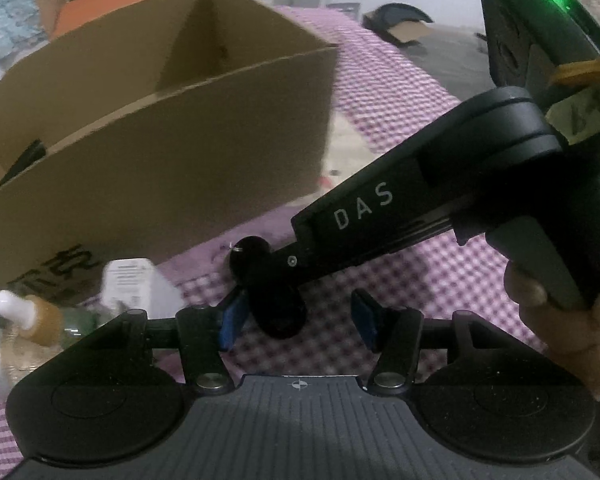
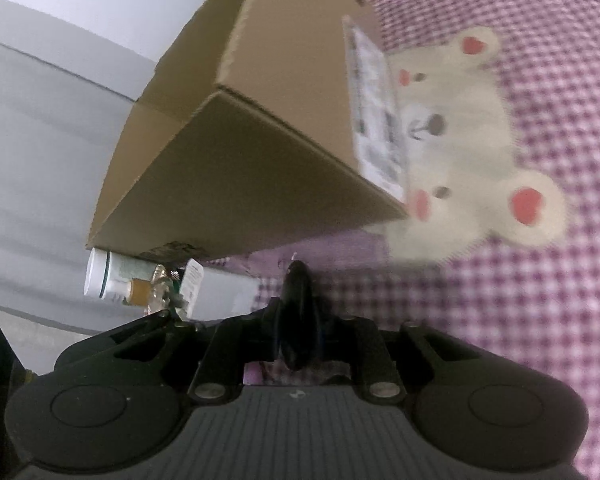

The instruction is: Organize rigid objects

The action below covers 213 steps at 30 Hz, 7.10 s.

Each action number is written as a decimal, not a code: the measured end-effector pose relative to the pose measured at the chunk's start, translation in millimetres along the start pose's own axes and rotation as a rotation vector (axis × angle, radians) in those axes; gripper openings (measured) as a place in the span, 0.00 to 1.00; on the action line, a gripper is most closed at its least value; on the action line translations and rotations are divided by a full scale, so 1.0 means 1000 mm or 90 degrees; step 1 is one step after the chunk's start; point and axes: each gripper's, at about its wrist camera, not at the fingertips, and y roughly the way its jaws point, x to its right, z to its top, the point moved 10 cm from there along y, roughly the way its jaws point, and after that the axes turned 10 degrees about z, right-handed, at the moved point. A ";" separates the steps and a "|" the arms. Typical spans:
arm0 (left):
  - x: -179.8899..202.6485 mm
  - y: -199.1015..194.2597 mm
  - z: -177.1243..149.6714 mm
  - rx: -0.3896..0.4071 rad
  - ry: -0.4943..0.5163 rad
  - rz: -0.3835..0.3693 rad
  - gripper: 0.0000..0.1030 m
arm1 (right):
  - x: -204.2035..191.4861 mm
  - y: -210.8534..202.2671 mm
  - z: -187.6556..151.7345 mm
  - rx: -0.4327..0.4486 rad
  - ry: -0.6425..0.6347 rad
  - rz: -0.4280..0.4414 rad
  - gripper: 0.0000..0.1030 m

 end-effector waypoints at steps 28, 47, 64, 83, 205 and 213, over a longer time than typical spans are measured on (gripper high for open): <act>0.018 0.013 0.000 -0.002 0.021 0.003 0.44 | 0.014 -0.026 -0.027 0.045 0.027 0.013 0.16; 0.006 -0.048 0.009 0.073 -0.016 0.005 0.34 | -0.051 -0.049 -0.032 0.116 -0.068 0.010 0.15; -0.130 -0.128 0.070 0.165 -0.122 0.107 0.34 | -0.199 0.010 0.061 0.077 -0.229 0.073 0.14; -0.207 -0.063 0.086 0.046 -0.167 0.111 0.38 | -0.179 0.099 0.127 -0.018 -0.122 0.079 0.16; -0.019 -0.034 -0.052 0.079 0.021 0.039 0.70 | -0.038 -0.007 -0.066 0.073 -0.226 -0.203 0.18; -0.022 -0.052 -0.050 0.101 0.011 0.043 0.70 | -0.054 -0.017 -0.068 0.091 -0.249 -0.205 0.18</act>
